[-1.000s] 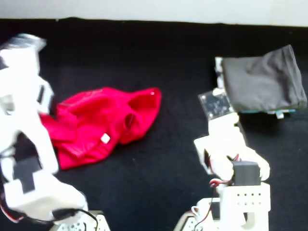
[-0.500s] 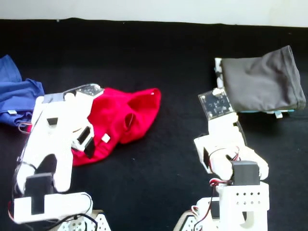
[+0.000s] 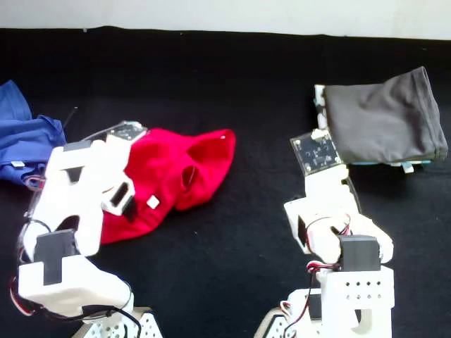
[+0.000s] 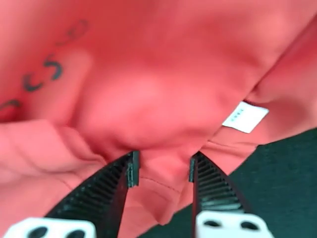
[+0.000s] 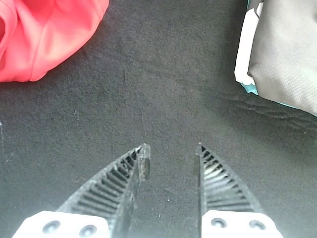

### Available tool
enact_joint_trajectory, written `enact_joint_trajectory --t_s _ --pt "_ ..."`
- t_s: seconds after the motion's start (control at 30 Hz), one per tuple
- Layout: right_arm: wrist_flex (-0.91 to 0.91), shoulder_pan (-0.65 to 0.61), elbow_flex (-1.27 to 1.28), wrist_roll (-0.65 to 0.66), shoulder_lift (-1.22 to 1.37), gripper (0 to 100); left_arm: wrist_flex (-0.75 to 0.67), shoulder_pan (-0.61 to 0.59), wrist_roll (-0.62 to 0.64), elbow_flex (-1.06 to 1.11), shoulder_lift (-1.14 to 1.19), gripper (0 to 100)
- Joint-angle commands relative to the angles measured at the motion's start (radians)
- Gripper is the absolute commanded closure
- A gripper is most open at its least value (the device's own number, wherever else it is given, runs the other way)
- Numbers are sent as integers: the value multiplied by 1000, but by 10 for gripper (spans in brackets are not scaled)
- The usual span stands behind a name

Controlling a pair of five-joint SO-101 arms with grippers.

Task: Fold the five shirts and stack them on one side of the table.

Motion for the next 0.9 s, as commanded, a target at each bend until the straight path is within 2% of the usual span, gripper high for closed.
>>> enact_joint_trajectory --t_s 0.0,0.27,0.33,0.43,0.5,0.6,0.73,0.87 --pt "-10 -7 -1 -9 8 847 -18 -79 -77 -2 -54 822" --pt "-16 -47 1 -11 8 847 -17 -96 -95 5 -59 822" --pt "-18 -71 15 -11 8 847 -6 -96 -95 -5 -62 852" --pt "-51 -107 71 -12 7 847 104 -96 -94 -82 -79 1000" --pt "-88 -113 127 -12 5 847 206 -96 -86 -156 -117 976" --pt "-170 -111 202 -12 8 847 321 -96 -26 -286 -203 990" --pt "-262 -113 246 -14 12 847 434 -77 -11 -440 -298 991" --pt "-283 -162 191 -87 65 844 509 -74 -11 -567 -335 991"
